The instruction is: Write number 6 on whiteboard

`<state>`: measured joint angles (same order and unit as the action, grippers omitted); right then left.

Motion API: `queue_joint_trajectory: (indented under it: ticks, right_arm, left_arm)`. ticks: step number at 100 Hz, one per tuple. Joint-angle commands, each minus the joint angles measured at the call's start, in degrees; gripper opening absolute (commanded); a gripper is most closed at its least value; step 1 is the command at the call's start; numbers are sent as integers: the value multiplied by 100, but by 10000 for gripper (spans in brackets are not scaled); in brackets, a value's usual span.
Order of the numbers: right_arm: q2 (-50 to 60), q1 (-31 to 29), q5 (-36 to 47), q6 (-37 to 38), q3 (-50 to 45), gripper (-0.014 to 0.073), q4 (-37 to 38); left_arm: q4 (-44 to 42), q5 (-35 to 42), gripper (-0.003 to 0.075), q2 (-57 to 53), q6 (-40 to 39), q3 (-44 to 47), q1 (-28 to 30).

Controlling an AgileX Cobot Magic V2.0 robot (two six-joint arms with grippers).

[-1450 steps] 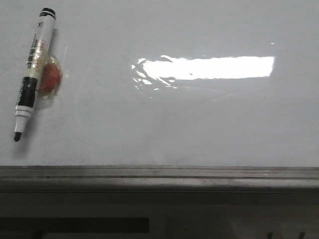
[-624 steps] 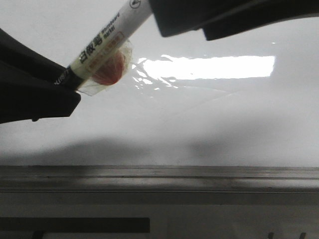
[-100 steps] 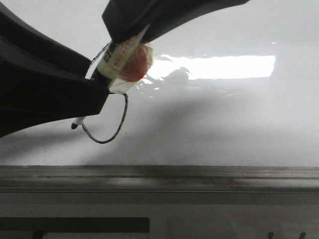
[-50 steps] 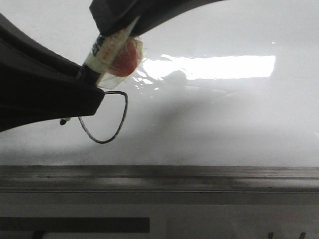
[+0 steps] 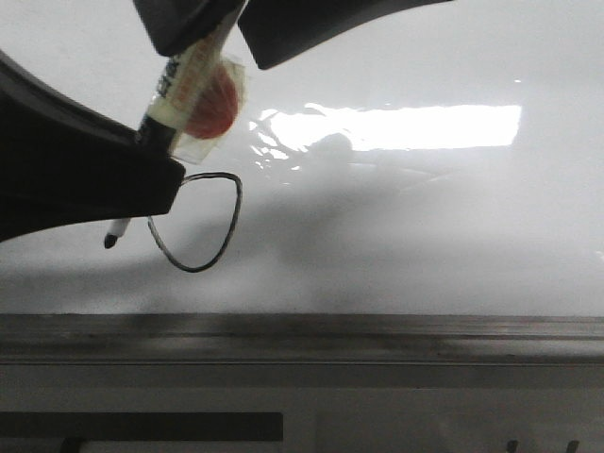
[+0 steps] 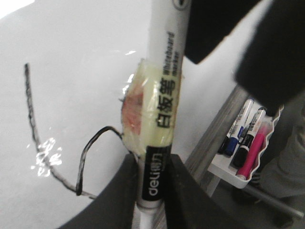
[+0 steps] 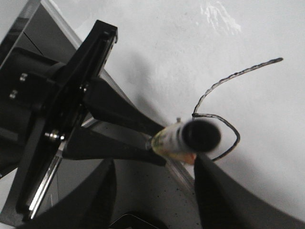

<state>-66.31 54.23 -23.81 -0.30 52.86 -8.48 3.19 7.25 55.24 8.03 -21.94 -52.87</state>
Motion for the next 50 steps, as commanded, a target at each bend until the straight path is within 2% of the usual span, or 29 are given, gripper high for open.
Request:
queue_joint_trajectory:
  ticks: [1,13,22,39,50]
  right_arm:
    - [137,-83,402,-45,151,359,39]
    - [137,-178,390,-45,151,351,39]
    - [137,-178,400,-45,151,351,39]
    - [137,-178,400,-45,151,351,39]
    - [137,-178,400,-45,151,351,39]
  left_arm:
    - [1005,222,-19,-190,-95,-190,135]
    - [2130,-138,-19,-336,-95,-190,537]
    - [2644,-365,-19,-397,-95,-190,889]
    - [2993,-725,-19,-384,-95,-190,1543]
    - [3083,-955,-19,-384,-95,-244,1697]
